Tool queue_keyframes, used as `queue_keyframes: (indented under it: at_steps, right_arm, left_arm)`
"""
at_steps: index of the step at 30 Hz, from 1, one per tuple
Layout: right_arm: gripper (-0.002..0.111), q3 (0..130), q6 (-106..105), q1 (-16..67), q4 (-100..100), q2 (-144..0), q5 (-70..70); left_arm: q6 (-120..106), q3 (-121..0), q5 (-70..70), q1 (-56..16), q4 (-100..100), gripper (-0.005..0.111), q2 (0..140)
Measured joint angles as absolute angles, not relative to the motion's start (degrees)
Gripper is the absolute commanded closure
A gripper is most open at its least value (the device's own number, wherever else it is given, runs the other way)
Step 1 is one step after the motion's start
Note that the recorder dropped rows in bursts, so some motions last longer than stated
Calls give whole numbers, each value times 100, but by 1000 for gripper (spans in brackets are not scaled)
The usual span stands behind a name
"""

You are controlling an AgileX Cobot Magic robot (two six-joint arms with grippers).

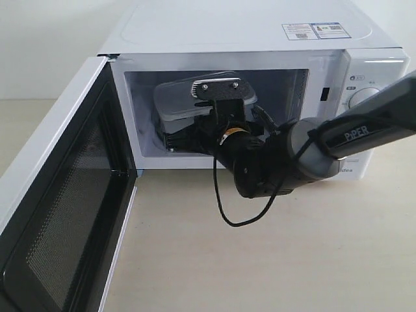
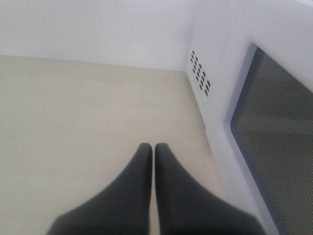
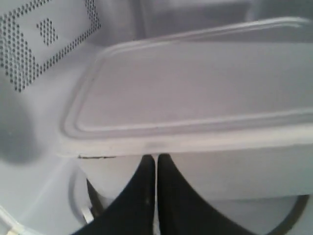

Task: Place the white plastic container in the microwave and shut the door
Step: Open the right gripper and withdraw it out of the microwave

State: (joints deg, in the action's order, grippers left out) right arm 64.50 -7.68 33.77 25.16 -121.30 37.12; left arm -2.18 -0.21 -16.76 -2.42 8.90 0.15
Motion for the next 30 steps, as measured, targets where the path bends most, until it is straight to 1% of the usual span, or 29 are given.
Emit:
queue_keyframes:
  at_steps: [3, 5, 6, 8, 13, 23, 30]
  right_arm:
    - [107, 6450, -742, 3377, 2528, -12130, 3622]
    - [107, 6450, -729, 3377, 2528, -12060, 3138]
    - [107, 6450, -729, 3412, 2528, -11943, 2756]
    - [107, 6439, -817, 3481, 2517, -11737, 2439]
    - [107, 6048, -1098, 3701, 2484, -10914, 2270]
    - [107, 3958, -1414, 3986, 2416, -8716, 2171]
    - [107, 2761, -1403, 4049, 2392, -7303, 2146]
  left_arm:
    - [-218, -21, -1676, -242, 890, 102, 15]
    - [-218, -21, -1676, -242, 890, 102, 15]
    - [-218, -21, -1676, -242, 890, 102, 15]
    - [-218, -21, -1676, -242, 890, 102, 15]
    - [-218, -21, -1676, -242, 890, 102, 15]
    - [-218, -21, -1676, -242, 890, 102, 15]
    - [-218, -21, -1676, -242, 890, 102, 15]
